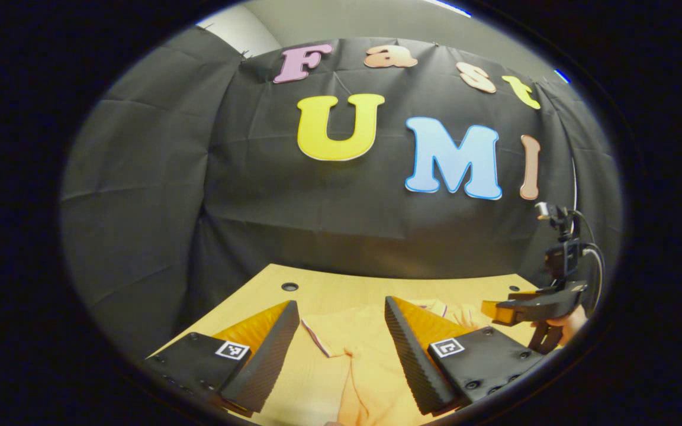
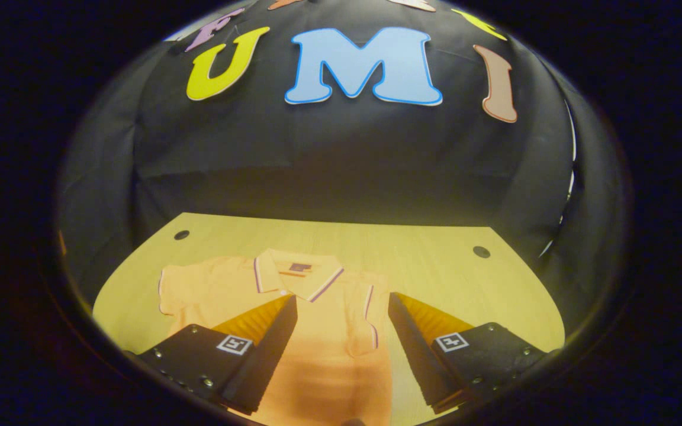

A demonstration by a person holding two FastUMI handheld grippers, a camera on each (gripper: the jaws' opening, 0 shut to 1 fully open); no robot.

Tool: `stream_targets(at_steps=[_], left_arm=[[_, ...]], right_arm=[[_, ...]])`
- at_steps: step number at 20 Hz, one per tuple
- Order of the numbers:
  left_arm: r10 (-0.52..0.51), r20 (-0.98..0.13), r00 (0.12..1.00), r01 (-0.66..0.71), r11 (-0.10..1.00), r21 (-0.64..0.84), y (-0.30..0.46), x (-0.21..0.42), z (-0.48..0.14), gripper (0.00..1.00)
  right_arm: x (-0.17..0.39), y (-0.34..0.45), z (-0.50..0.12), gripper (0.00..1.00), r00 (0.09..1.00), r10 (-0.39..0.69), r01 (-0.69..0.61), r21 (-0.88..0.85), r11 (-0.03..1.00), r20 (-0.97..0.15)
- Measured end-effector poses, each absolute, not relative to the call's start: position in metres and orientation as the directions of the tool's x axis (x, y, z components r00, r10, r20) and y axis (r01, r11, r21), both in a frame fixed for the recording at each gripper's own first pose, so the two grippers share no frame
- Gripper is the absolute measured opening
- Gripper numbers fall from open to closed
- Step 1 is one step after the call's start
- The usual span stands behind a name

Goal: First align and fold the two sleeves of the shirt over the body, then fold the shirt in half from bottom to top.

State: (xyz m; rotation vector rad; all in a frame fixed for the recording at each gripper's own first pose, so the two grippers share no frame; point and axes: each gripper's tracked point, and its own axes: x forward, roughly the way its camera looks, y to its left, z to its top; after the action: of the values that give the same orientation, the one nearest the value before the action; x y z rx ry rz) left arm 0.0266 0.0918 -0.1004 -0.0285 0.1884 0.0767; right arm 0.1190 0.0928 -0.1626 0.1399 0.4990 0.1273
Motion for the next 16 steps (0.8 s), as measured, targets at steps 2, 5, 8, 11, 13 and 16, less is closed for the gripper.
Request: stream_targets(at_steps=[2,5,8,11,13,16], left_arm=[[0.058,-0.203,0.977,-0.065,0.997,-0.029,0.105,0.045,-0.113,0.96],[0.047,-0.238,0.970,-0.058,0.998,-0.039,0.126,0.074,-0.141,0.96],[0.058,-0.266,0.962,-0.071,0.997,-0.038,0.144,0.103,-0.170,0.95],[0.068,-0.287,0.955,-0.082,0.996,-0.037,0.153,0.129,-0.194,0.94],[0.073,-0.309,0.948,-0.091,0.995,-0.043,0.158,0.144,-0.212,0.94],[0.092,-0.356,0.930,-0.119,0.992,-0.053,0.164,0.164,-0.245,0.94]], right_arm=[[0.103,0.096,-0.145,0.94,0.885,0.135,-0.069,0.162,0.984,-0.446],[0.077,0.101,-0.120,0.96,0.900,0.104,-0.048,0.140,0.989,-0.424],[0.056,0.111,-0.095,0.96,0.917,0.090,-0.036,0.143,0.989,-0.390],[0.037,0.117,-0.074,0.94,0.929,0.073,-0.026,0.134,0.991,-0.363],[0.027,0.121,-0.064,0.96,0.935,0.069,-0.025,0.129,0.991,-0.347],[0.012,0.128,-0.053,0.96,0.939,0.078,-0.035,0.134,0.990,-0.334]])
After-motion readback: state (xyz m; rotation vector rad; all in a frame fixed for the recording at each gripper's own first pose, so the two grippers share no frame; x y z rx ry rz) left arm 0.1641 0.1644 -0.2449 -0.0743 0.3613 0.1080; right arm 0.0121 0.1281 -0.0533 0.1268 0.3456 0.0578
